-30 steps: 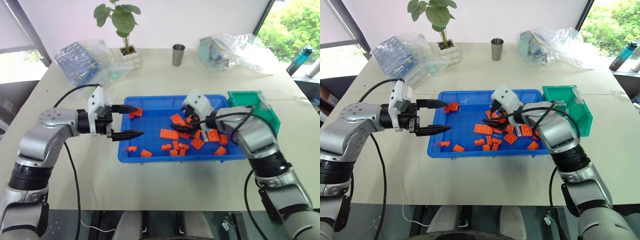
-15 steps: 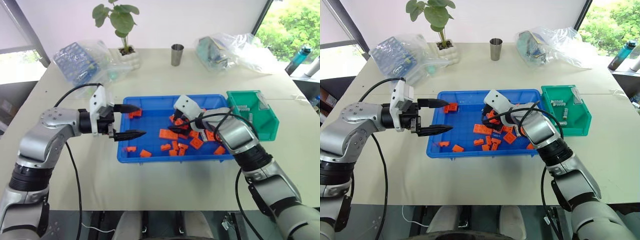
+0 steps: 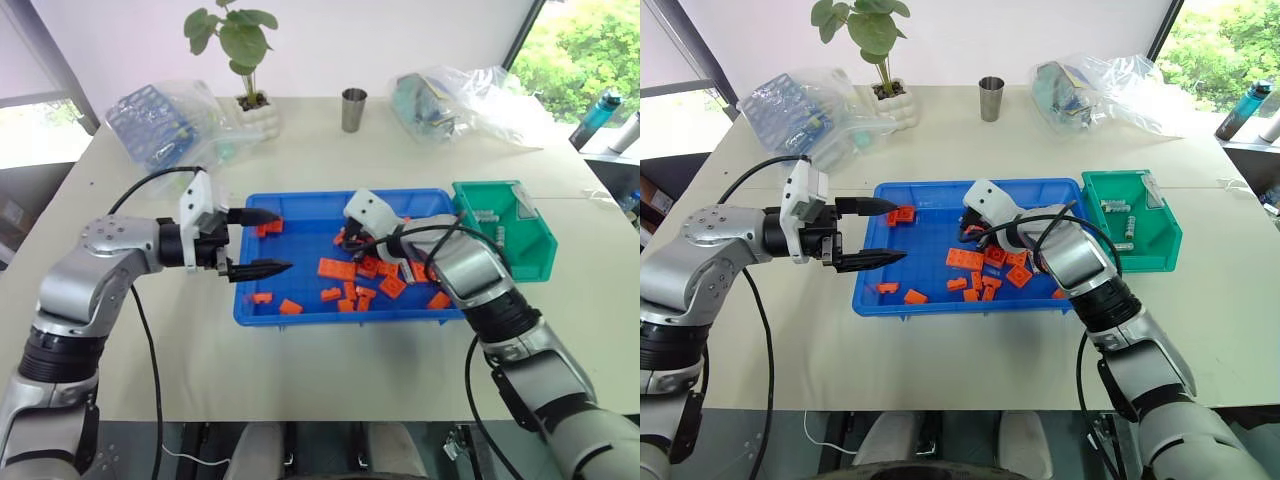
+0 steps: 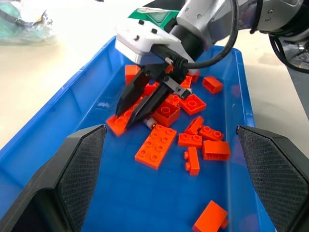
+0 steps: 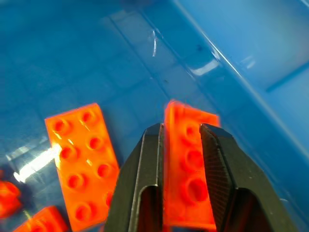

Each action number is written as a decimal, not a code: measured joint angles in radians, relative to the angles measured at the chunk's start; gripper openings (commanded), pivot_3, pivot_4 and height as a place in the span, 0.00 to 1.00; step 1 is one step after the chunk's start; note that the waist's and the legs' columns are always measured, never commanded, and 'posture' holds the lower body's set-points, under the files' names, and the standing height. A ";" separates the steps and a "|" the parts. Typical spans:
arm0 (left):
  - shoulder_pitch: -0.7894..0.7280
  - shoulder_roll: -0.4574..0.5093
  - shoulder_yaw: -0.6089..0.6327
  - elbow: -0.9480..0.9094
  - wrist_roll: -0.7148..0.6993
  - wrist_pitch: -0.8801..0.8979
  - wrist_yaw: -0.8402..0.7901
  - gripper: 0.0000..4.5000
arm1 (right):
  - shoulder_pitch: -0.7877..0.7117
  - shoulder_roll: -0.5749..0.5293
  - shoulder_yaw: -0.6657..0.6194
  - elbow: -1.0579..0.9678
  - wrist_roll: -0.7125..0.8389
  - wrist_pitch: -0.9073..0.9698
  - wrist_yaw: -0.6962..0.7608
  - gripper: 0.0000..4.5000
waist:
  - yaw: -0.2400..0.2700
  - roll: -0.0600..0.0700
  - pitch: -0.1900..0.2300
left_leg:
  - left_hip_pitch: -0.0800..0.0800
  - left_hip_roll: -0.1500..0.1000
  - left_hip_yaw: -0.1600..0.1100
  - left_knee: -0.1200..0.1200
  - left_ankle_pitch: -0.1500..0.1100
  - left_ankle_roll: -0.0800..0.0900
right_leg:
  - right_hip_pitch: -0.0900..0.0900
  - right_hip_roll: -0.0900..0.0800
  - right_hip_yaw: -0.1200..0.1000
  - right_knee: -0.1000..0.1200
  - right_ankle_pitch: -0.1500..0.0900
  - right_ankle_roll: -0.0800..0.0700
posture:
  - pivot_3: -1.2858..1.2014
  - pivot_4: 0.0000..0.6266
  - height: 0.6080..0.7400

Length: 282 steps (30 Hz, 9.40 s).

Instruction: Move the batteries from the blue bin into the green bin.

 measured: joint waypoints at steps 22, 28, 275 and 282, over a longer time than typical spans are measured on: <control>0.003 -0.013 -0.001 0.004 0.005 -0.024 -0.007 1.00 | -0.047 -0.098 -0.048 -0.079 0.025 0.015 0.091 0.81 | 0.003 0.000 0.000 | 0.000 -0.001 -0.001 0.000 0.000 0.000 | 0.000 0.000 0.000 0.000 0.000 0.000 | 0.52 0.24 0.82; 0.002 -0.013 -0.001 0.006 0.005 -0.026 -0.007 1.00 | 0.056 -0.123 -0.053 -0.114 0.048 0.075 0.082 0.81 | 0.001 0.000 0.000 | 0.000 0.000 0.000 0.000 0.000 0.000 | 0.000 0.000 0.000 0.000 0.000 0.000 | 0.52 0.24 0.82; 0.035 0.014 0.014 -0.143 -0.043 0.061 0.056 1.00 | -0.011 -0.386 -0.081 0.325 -0.117 -0.669 0.759 0.50 | 0.006 0.002 0.004 | 0.000 0.001 -0.003 0.008 -0.001 0.001 | 0.005 0.000 -0.003 -0.001 0.000 0.000 | 0.52 0.24 0.82; 0.143 0.051 0.084 -0.133 -0.042 0.039 0.046 1.00 | 0.021 -0.519 -0.329 0.139 -0.037 -0.469 0.603 0.50 | 0.009 0.003 0.005 | 0.000 0.001 -0.004 0.008 -0.001 0.001 | 0.006 -0.001 -0.004 -0.002 0.000 0.000 | 0.52 0.24 0.82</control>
